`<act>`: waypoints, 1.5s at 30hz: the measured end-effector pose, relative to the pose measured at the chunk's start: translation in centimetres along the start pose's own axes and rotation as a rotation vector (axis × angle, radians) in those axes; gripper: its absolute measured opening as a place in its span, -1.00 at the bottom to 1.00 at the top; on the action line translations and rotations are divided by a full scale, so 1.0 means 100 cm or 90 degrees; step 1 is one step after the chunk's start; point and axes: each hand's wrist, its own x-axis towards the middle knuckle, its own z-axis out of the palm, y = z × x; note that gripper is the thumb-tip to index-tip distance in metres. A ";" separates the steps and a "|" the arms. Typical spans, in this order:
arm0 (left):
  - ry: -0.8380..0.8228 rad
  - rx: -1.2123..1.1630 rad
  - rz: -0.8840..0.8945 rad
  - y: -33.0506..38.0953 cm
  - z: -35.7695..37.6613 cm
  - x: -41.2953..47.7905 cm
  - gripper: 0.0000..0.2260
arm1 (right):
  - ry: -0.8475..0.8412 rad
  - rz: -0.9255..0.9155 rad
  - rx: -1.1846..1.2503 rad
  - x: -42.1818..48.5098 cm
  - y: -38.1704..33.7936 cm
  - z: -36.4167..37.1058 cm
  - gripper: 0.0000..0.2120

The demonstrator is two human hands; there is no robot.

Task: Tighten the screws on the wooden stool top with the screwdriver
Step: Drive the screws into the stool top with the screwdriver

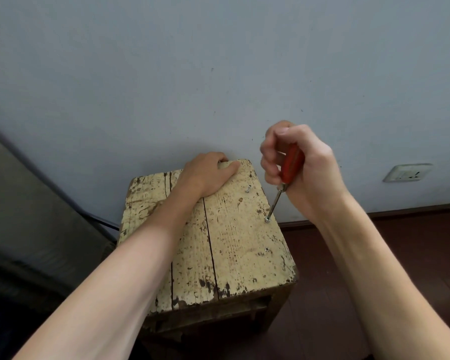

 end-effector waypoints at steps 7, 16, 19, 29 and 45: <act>-0.004 0.004 0.007 0.001 -0.003 -0.002 -0.47 | -0.153 0.037 0.076 0.000 -0.001 -0.009 -0.72; -0.012 -0.001 -0.006 0.000 -0.001 0.000 -0.47 | 0.295 -0.077 0.049 -0.009 0.012 0.017 -0.53; -0.009 -0.005 -0.006 0.001 -0.002 -0.001 -0.49 | 0.233 -0.063 0.017 -0.010 0.011 0.020 -0.58; -0.027 0.002 -0.005 0.004 -0.005 -0.003 -0.44 | -0.135 0.011 -0.023 -0.003 -0.004 -0.006 -0.54; -0.023 -0.004 -0.016 0.003 -0.004 -0.002 -0.48 | 0.158 -0.031 -0.010 -0.010 0.006 0.017 -0.70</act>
